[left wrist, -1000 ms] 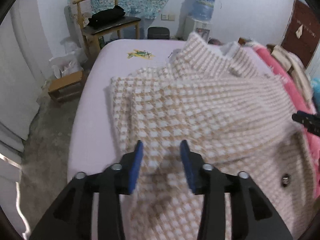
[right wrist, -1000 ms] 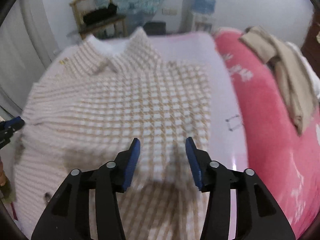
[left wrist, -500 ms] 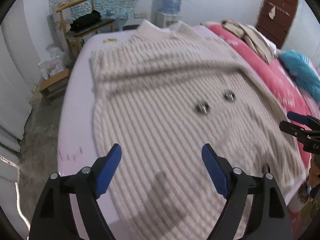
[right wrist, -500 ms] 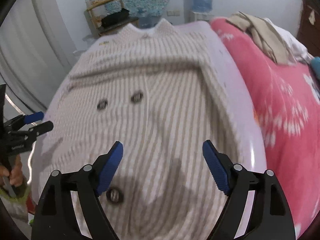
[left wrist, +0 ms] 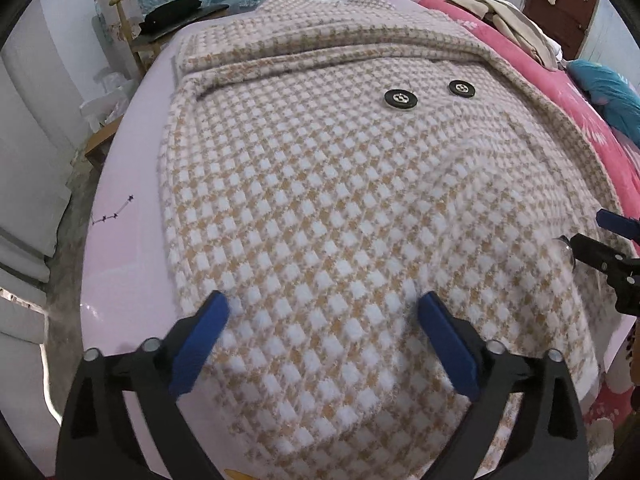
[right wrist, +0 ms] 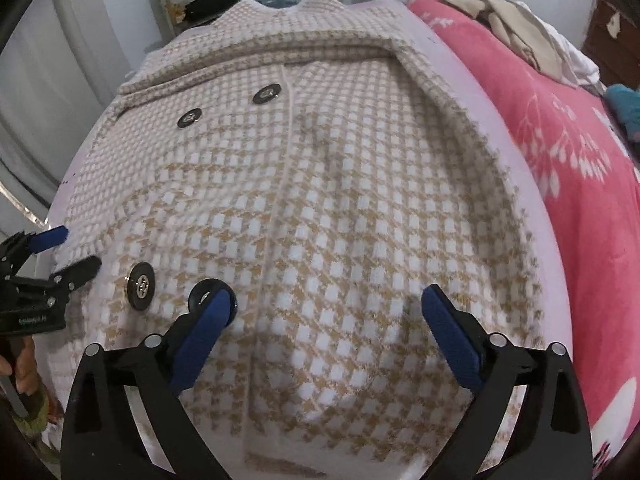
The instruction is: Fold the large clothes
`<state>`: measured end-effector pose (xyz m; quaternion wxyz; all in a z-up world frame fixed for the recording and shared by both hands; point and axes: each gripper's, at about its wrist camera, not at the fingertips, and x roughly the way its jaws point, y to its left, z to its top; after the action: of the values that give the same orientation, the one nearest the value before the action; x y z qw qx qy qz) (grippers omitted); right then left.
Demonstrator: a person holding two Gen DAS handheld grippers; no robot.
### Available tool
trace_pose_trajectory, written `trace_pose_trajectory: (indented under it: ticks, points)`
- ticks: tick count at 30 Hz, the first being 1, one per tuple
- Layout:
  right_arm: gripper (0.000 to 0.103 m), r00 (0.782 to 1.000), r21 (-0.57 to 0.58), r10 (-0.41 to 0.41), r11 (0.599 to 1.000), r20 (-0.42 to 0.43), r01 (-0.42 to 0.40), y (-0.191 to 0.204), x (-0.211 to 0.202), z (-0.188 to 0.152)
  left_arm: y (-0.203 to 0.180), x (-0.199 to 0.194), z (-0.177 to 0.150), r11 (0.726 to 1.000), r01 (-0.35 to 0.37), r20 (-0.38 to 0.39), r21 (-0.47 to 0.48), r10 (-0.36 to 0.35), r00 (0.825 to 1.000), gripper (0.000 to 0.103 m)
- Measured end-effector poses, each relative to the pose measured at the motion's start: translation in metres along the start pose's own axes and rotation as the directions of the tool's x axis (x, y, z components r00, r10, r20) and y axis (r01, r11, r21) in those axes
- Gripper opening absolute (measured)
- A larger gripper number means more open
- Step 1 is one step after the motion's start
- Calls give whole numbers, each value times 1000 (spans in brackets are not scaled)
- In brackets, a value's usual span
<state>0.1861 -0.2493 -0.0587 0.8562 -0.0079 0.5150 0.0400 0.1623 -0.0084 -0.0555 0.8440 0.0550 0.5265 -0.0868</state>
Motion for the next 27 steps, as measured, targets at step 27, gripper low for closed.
trace_pose_trajectory:
  ticks: [27]
  points:
    - [95,997,78,69,995,-18,-67,-19,2,-7,-3,1,0,1000,-17,0,15,17,1000,97]
